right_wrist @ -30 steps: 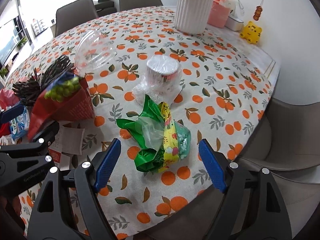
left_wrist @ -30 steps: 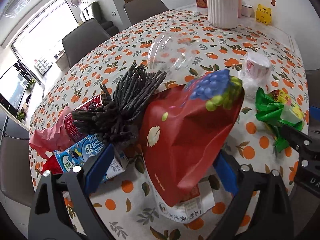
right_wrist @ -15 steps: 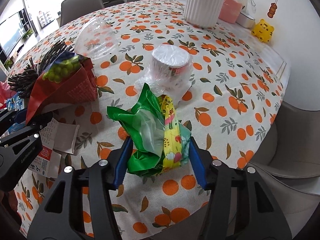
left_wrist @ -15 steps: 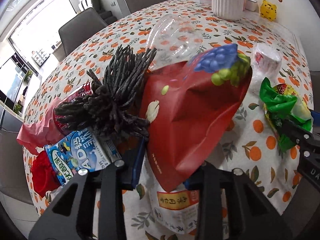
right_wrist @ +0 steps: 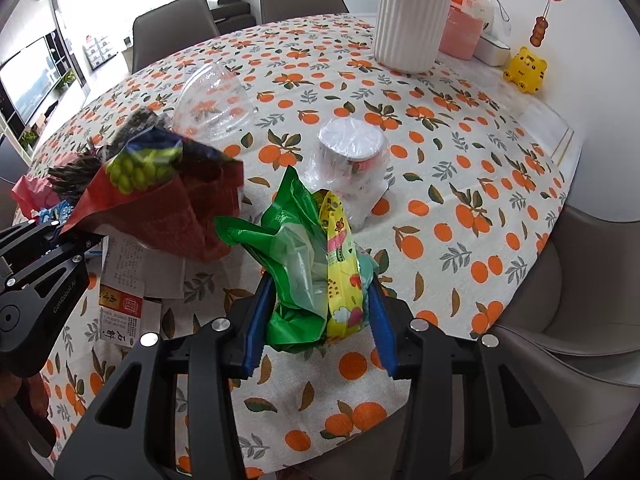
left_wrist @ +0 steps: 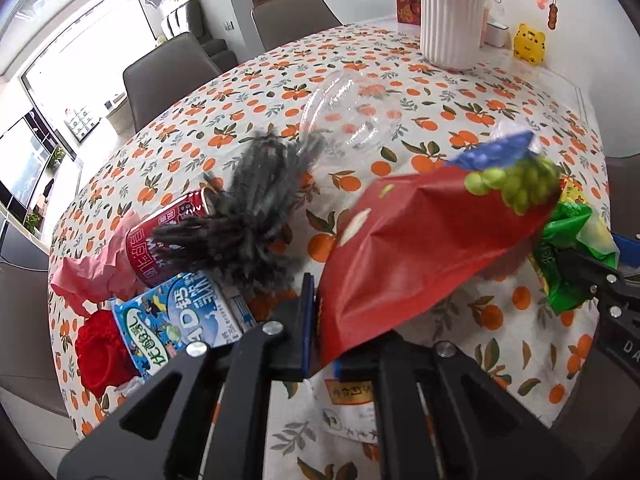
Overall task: Collect trash
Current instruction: 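Carry the green wrapper and red bag with both grippers over the grey bin, then open the right gripper to drop the green wrapper while the left gripper drops the red bag, then move both grippers back toward the table items, then grasp the red crumpled cloth with the left gripper while the right gripper grasps the white medicine box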
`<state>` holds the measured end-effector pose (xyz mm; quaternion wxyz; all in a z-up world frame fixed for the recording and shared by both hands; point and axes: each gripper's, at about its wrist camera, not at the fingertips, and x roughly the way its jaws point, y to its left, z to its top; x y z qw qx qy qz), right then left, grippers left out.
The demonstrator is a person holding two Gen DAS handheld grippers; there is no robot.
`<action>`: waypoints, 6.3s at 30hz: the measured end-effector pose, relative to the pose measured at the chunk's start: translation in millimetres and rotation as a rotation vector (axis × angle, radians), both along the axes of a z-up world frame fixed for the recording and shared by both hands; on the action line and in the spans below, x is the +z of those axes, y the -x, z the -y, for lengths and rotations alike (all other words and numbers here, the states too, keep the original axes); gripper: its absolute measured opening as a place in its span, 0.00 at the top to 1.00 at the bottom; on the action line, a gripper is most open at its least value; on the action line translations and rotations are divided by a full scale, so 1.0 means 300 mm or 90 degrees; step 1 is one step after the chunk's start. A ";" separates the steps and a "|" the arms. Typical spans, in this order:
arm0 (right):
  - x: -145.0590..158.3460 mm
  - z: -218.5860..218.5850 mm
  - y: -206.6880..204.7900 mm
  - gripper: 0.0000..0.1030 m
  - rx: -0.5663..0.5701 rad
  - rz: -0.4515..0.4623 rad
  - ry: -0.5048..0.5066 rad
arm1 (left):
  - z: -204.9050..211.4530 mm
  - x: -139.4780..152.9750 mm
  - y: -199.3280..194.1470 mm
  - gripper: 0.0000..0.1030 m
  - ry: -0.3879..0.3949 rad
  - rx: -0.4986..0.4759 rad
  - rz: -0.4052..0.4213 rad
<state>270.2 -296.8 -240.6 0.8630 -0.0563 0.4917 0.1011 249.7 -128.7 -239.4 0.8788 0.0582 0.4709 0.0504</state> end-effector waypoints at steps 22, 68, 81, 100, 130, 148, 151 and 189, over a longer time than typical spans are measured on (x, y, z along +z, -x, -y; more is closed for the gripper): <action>0.239 -0.012 0.226 0.58 0.140 0.070 -0.021 | -0.140 0.261 0.362 0.93 0.008 0.145 0.092; -0.186 -1.668 1.657 0.58 0.719 -0.032 -0.017 | -1.364 -0.178 2.087 0.93 -0.001 0.713 0.002; -0.846 -1.833 1.635 0.58 0.699 -0.126 0.044 | -1.449 -0.762 2.076 0.93 0.052 0.720 -0.076; -1.042 -1.877 1.624 0.38 0.689 -0.153 0.045 | -1.478 -0.958 2.036 0.93 0.084 0.693 -0.096; -0.931 -1.730 1.498 0.38 0.568 -0.138 0.041 | -1.430 -1.008 1.841 0.47 0.101 0.581 -0.115; -0.283 -1.609 1.504 0.38 0.586 -0.055 -0.032 | -1.390 -0.416 1.878 0.47 0.061 0.599 -0.098; -0.112 -1.539 1.472 0.38 0.577 -0.028 -0.050 | -1.352 -0.251 1.853 0.46 0.045 0.572 -0.080; 0.278 -0.408 0.336 0.38 0.251 0.070 -0.042 | -0.578 0.226 0.535 0.34 -0.013 0.322 0.025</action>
